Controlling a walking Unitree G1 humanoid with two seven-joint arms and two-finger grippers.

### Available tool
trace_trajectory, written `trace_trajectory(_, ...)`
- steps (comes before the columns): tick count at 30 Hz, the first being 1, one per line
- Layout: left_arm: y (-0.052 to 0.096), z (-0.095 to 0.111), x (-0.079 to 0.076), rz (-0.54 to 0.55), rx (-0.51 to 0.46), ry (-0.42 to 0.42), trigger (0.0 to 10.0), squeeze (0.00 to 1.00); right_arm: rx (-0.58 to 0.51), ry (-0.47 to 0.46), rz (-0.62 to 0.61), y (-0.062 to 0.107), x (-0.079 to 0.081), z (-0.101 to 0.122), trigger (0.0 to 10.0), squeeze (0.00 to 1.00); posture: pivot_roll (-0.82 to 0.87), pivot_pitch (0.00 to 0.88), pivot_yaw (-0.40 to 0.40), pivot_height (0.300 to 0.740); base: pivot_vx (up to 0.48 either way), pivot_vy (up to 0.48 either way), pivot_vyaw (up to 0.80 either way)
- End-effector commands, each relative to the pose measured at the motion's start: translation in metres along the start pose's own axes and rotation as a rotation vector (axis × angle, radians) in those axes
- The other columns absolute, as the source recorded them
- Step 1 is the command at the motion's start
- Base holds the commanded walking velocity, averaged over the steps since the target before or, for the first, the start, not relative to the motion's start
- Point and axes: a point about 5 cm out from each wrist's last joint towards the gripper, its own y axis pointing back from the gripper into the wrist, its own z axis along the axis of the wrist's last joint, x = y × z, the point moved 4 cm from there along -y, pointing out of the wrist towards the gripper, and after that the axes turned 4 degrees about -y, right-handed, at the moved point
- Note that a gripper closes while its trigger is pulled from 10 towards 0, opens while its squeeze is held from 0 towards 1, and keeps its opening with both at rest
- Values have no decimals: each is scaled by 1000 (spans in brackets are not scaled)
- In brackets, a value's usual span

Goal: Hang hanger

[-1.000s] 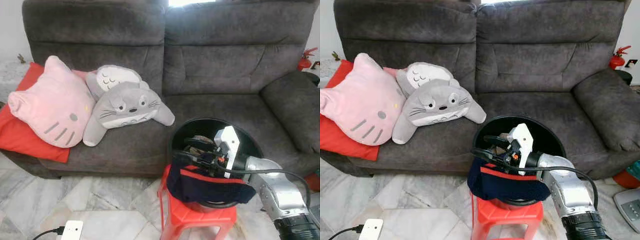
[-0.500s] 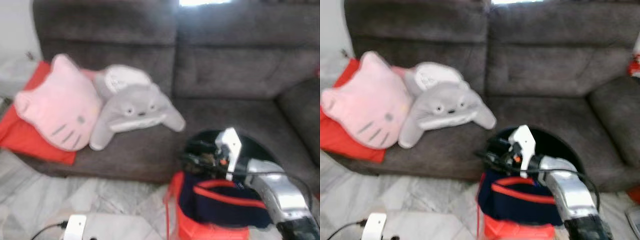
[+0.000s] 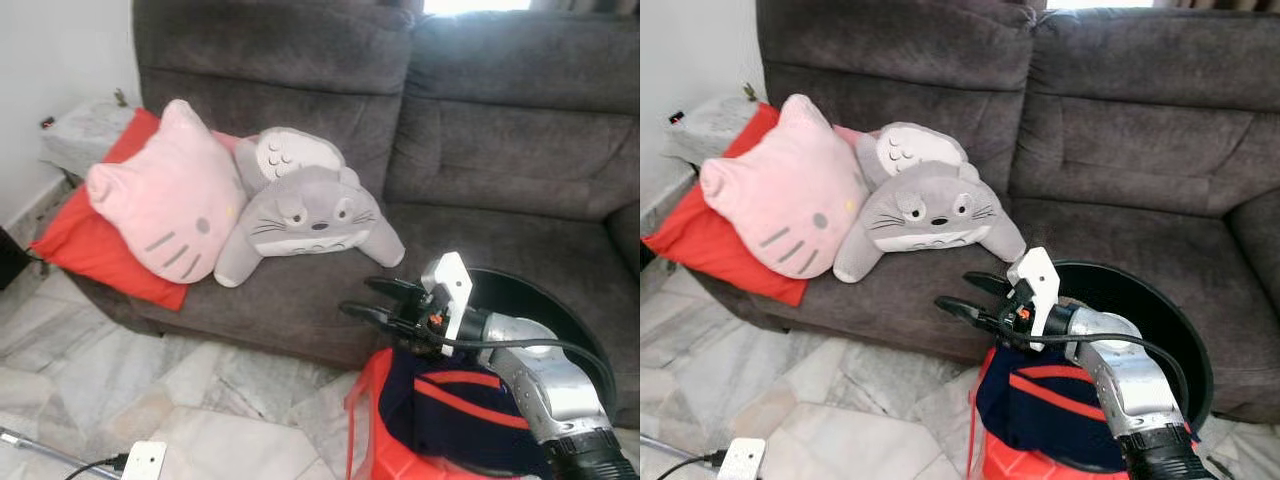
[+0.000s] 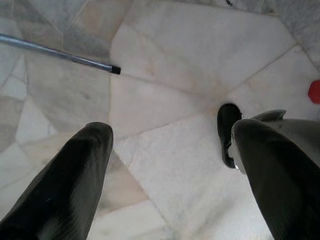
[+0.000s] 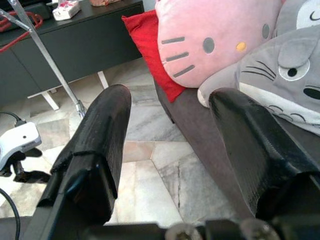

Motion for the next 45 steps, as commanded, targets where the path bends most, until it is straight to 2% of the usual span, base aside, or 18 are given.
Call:
trace_trajectory(1,0,-2,0,-1,10,2,10000,0,25,34,3,4,1,3,10000,0,-188,48,25,740,0,0,0)
trace_trajectory(4,0,-2,0,-3,9,2,10000,0,71,68,10,15,-5,4,10000,0,-194,50,27,740,0,0,0)
trace_trajectory(5,0,-2,0,-3,9,2,10000,0,88,75,22,20,-6,5,10000,973,-197,50,28,740,0,0,0)
trace_trajectory(7,0,-1,-1,-5,9,1,10000,0,119,89,56,28,-5,7,10000,1000,-197,50,28,740,0,0,0)
trace_trajectory(11,0,-1,-1,-9,10,1,10000,0,200,89,122,46,-4,5,10000,1000,-201,48,29,740,0,0,0)
trace_trajectory(13,0,-1,-1,-9,9,2,10000,0,216,91,137,49,-3,4,10000,1000,-201,48,29,740,0,0,0)
trace_trajectory(19,0,-1,-2,-17,11,0,10000,0,336,12,216,81,-8,-4,10000,1000,-216,46,31,740,0,0,0)
trace_trajectory(23,0,-1,-2,-16,11,-3,10000,0,374,-16,250,87,-8,-7,10000,1000,-213,42,29,740,0,0,0)
trace_trajectory(29,0,-1,-1,-10,12,-1,10000,0,410,-28,268,88,-9,-16,10000,1000,-207,39,31,740,0,0,0)
trace_trajectory(30,0,-2,-1,-10,12,-2,10000,0,412,-28,264,88,-10,-17,10000,933,-205,35,33,740,0,0,0)
trace_trajectory(31,0,-2,0,-9,12,-3,10000,0,407,-37,275,87,-9,-18,10000,0,-205,33,34,740,0,0,0)
trace_trajectory(45,0,-2,0,-9,13,-6,10000,0,409,-98,370,84,6,-28,10000,0,-199,27,34,740,0,0,0)
